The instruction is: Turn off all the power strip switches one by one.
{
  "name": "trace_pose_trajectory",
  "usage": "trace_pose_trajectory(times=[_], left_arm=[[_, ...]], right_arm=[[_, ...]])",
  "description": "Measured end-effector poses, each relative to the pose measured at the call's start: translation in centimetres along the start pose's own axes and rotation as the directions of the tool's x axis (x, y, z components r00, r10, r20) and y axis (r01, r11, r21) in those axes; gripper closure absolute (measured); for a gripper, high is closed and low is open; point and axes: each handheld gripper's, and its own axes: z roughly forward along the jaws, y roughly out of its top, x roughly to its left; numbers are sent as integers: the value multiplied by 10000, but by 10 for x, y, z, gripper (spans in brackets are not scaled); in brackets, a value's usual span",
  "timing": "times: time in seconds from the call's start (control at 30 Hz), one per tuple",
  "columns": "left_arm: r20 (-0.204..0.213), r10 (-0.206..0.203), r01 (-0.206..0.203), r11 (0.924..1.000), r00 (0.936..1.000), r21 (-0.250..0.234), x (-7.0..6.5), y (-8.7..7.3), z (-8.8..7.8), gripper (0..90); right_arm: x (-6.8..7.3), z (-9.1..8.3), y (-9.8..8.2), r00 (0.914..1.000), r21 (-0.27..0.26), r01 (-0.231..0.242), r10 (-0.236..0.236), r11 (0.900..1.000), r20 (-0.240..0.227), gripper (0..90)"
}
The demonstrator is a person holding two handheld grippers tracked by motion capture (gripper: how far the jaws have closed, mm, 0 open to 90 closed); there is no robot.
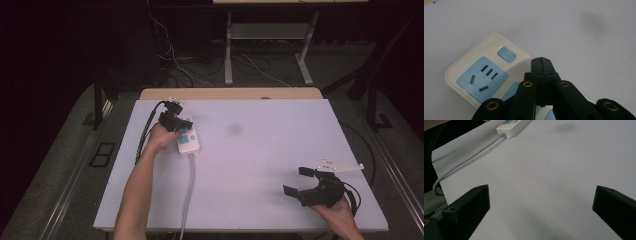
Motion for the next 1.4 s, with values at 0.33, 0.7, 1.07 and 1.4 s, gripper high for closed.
trace_pose_trajectory(times=[0.33,0.7,1.07,1.4], left_arm=[[127,-413,416,9989,9991,-217,2,-4,0,897],[195,-863,871,9952,9961,-455,4,-7,1,897],[125,-1115,1119,9926,9937,-466,2,-5,-1,896],[-180,-1023,1011,9932,9946,-570,4,0,-5,896]], right_arm=[[0,1,0,10000,23,-1,1,10000,-9,10],[-1,0,0,10000,-18,-28,28,10000,-42,10],[-2,0,0,10000,-25,-48,48,10000,-57,10],[-5,-2,0,9998,-105,-172,172,9998,-51,10]])
